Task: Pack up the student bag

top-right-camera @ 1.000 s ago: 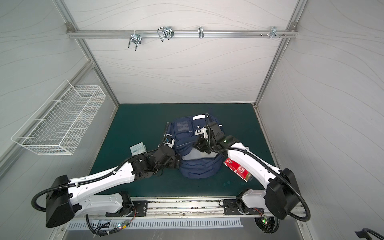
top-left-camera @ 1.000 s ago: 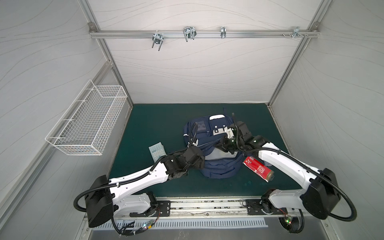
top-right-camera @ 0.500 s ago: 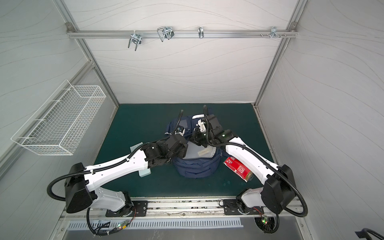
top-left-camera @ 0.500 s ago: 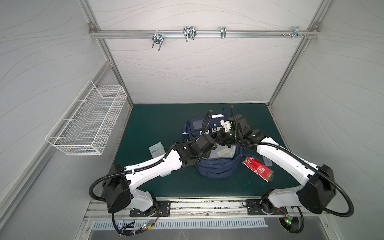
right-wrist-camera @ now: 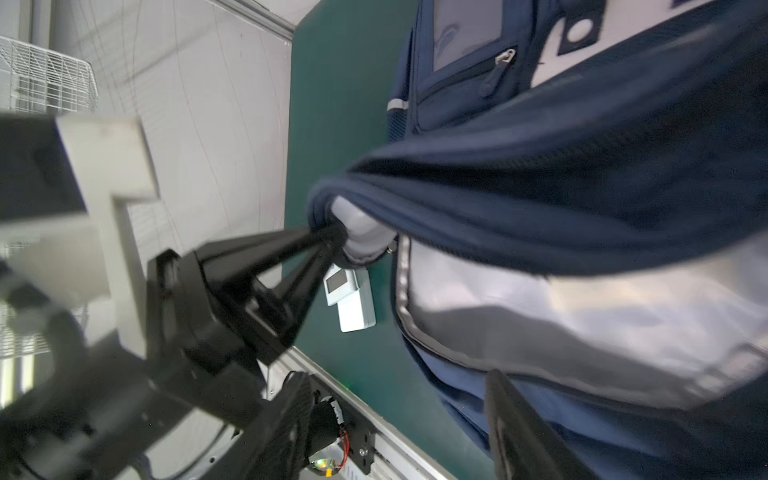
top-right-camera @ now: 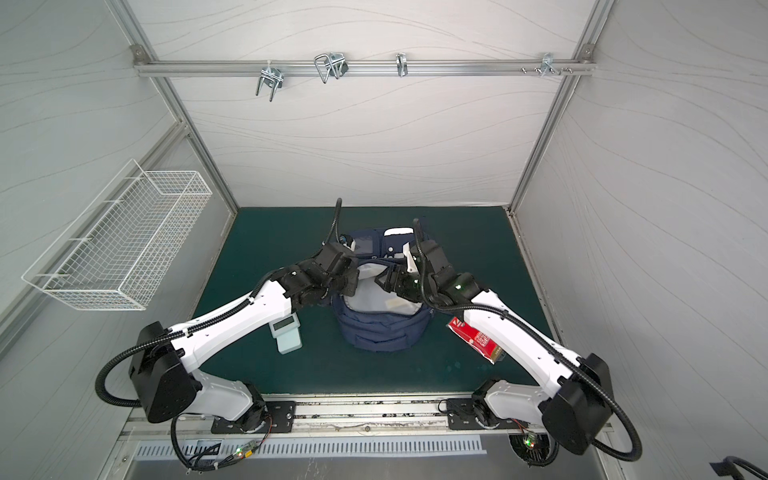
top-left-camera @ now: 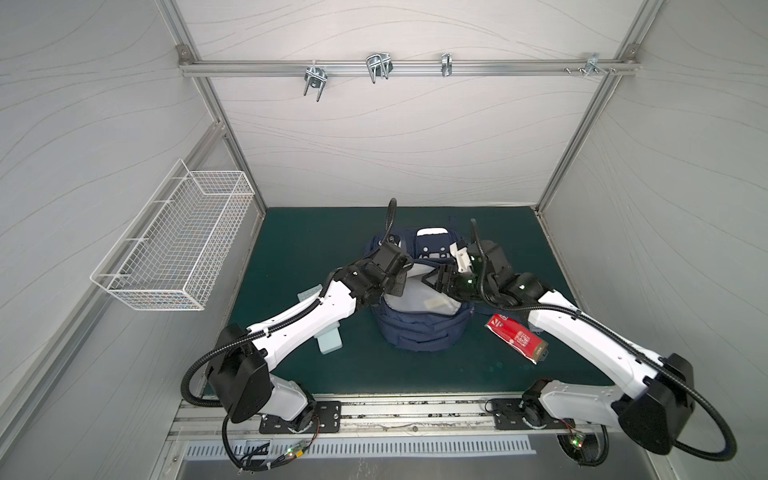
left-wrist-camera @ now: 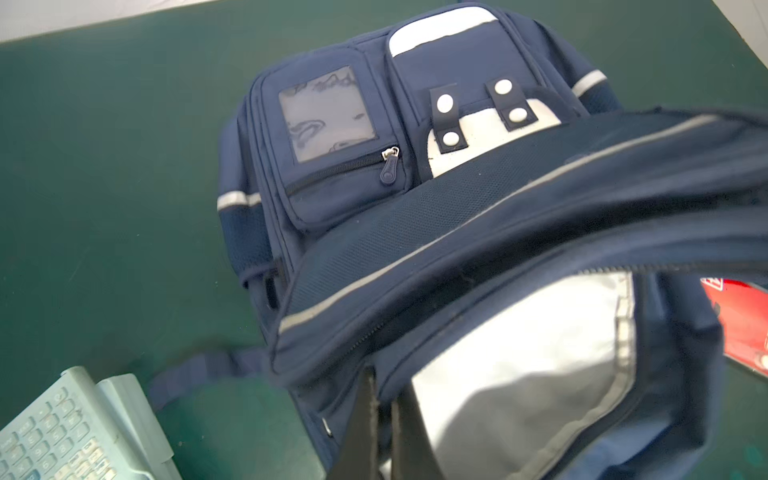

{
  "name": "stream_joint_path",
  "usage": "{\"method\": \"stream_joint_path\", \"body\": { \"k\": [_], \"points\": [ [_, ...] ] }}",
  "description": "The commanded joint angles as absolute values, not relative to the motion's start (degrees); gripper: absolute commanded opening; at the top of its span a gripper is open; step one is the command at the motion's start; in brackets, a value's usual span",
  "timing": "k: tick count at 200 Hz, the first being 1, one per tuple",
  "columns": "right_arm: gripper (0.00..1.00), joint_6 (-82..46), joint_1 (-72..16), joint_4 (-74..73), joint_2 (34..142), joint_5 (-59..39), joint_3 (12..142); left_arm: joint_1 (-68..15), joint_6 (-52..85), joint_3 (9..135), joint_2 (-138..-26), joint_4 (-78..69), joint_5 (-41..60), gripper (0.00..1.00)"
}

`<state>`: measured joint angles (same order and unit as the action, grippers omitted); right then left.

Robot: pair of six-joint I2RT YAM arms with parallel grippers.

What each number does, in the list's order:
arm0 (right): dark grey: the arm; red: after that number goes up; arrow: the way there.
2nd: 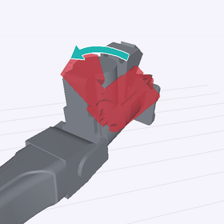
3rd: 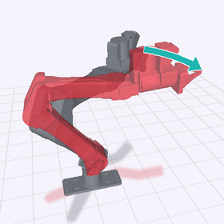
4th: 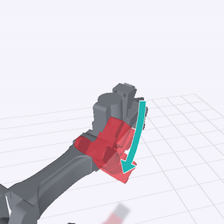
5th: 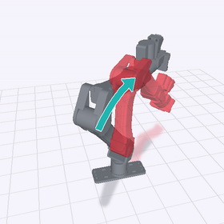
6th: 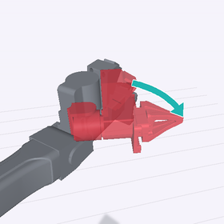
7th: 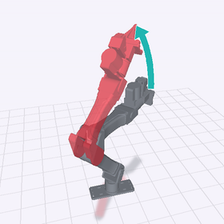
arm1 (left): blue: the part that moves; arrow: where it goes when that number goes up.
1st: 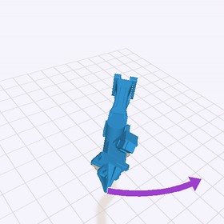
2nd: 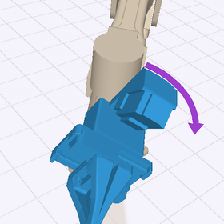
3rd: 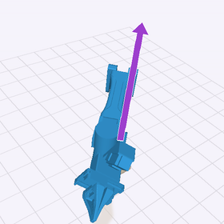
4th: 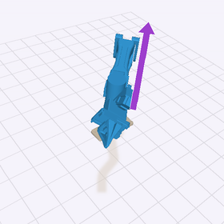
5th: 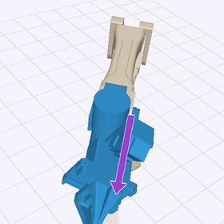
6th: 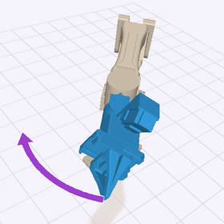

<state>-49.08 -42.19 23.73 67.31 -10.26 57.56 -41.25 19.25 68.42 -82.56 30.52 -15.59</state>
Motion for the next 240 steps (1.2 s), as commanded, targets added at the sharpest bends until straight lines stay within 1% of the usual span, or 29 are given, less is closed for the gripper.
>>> {"method": "stream_joint_path", "body": {
  "k": [1,18,42,58,70,105,129,148,161,176,196,221,226,233,240],
  "points": [
    [0.73,-46.16,-47.02,27.16,63.09,0.53,52.99,-37.95,20.20,73.76,-84.11,30.08,-10.83,0.00],
    [0.76,-44.25,-53.06,25.57,61.80,6.23,49.91,-35.49,20.59,75.74,-85.61,30.20,-7.44,0.00],
    [0.78,-41.36,-61.55,22.71,63.58,12.21,47.72,-31.50,22.29,77.99,-87.22,30.68,-4.94,0.00],
    [0.78,-38.83,-65.29,17.41,65.60,13.09,46.17,-28.24,24.44,78.72,-87.79,29.84,-1.22,0.00],
    [0.79,-36.64,-66.87,12.13,67.95,10.86,45.44,-26.55,25.74,79.70,-88.21,29.69,0.39,0.00],
    [0.79,-31.72,-69.69,2.21,80.82,5.19,49.73,-23.59,25.46,84.85,-90.55,31.92,0.72,0.00],
    [0.79,-30.66,-70.25,-0.15,89.67,1.19,55.00,-21.87,25.23,86.22,-91.65,32.46,-0.11,0.00],
    [0.80,-29.08,-71.30,-1.18,94.96,1.11,59.09,-20.54,25.24,86.22,-91.60,32.61,-2.00,0.00],
    [0.83,-26.98,-71.76,-1.16,98.49,0.70,62.38,-19.59,25.33,85.86,-91.14,32.53,-3.67,0.00],
    [0.90,-24.79,-71.72,-1.02,103.33,0.30,66.16,-18.78,24.82,85.52,-90.32,32.18,-5.53,0.00],
    [0.90,-23.74,-71.02,-0.66,108.57,-1.61,71.47,-17.47,24.19,85.32,-89.27,32.01,-6.75,0.00],
    [0.91,-22.01,-70.70,-2.90,112.32,-3.08,74.99,-16.62,22.55,85.16,-87.93,32.03,-10.10,0.00],
    [0.92,-21.26,-70.72,-2.86,113.19,-2.83,75.91,-16.33,22.17,84.87,-87.54,31.79,-10.40,0.00],
    [0.99,-20.50,-70.70,-2.31,114.52,-1.96,77.45,-15.90,21.92,84.38,-87.02,31.48,-10.66,0.00],
    [0.99,-19.62,-70.71,-1.41,115.91,-0.74,79.26,-15.36,21.75,83.89,-86.47,31.06,-10.36,0.00]
  ]
}}
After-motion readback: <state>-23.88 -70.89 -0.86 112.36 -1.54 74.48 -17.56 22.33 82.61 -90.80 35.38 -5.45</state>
